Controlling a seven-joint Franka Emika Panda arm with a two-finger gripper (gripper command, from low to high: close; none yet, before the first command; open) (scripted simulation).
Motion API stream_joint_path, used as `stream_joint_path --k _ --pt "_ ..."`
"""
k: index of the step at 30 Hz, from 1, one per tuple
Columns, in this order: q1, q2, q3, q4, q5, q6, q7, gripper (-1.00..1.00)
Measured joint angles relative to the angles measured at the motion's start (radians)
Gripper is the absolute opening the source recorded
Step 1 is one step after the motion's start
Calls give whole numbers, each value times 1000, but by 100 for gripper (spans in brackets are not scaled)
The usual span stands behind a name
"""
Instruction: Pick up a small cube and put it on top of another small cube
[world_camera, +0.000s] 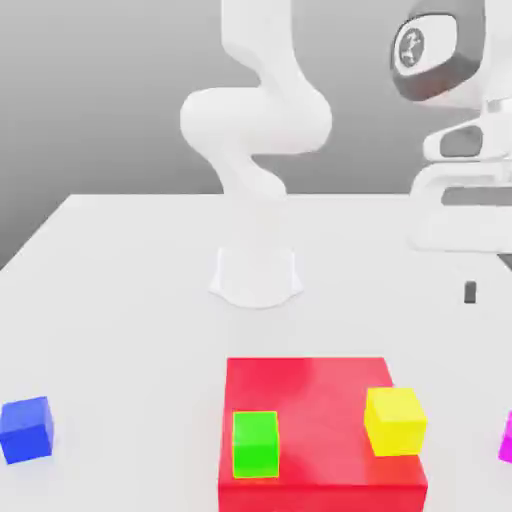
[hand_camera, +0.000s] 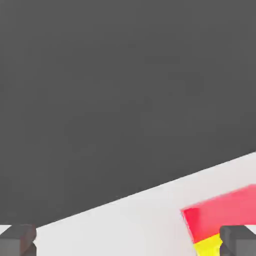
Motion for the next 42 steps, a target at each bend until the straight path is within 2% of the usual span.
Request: stream_joint_path --k 8,13,14,20,25,32,35,42 --pt "182 300 -35 9 -110 73 372 0" --pt "286 479 -134 47 -202 186 483 0" --pt "296 497 -146 52 -213 199 491 -100" --pt "301 506 -152 54 -218 208 495 -100" --pt "238 370 -70 17 -127 110 429 -100" --pt "167 439 -79 180 -122 -81 220 -100" --pt "77 429 -105 192 -102 -109 117 -100" --pt "-162 344 -186 128 -21 -95 -103 -100"
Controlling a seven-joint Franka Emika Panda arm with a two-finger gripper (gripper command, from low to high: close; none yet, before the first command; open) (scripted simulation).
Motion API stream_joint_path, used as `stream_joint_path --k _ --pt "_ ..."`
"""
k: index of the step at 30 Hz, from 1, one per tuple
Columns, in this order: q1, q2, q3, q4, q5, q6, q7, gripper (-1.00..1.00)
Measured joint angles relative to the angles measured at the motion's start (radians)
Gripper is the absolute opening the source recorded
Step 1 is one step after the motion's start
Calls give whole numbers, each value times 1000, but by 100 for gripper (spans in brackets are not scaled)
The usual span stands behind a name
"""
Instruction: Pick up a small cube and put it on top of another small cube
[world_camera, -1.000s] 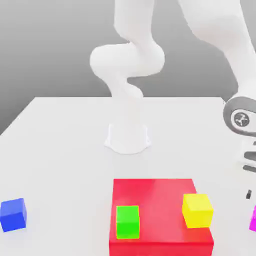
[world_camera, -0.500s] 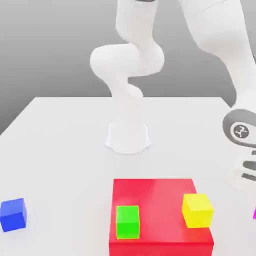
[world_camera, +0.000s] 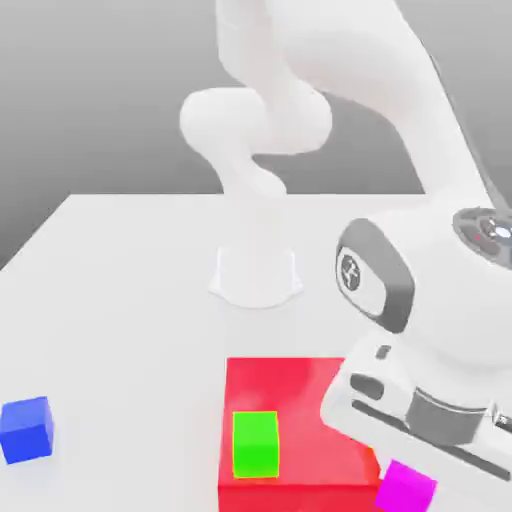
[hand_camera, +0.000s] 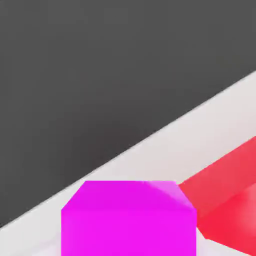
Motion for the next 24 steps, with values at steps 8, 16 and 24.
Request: stream_joint_path --k 8,16,24 --pt "-263 -106 -107 -87 109 24 -262 -100" --pt "-511 -232 -264 -242 229 118 -473 -100" --pt "-525 -105 -277 -261 238 274 -472 100"
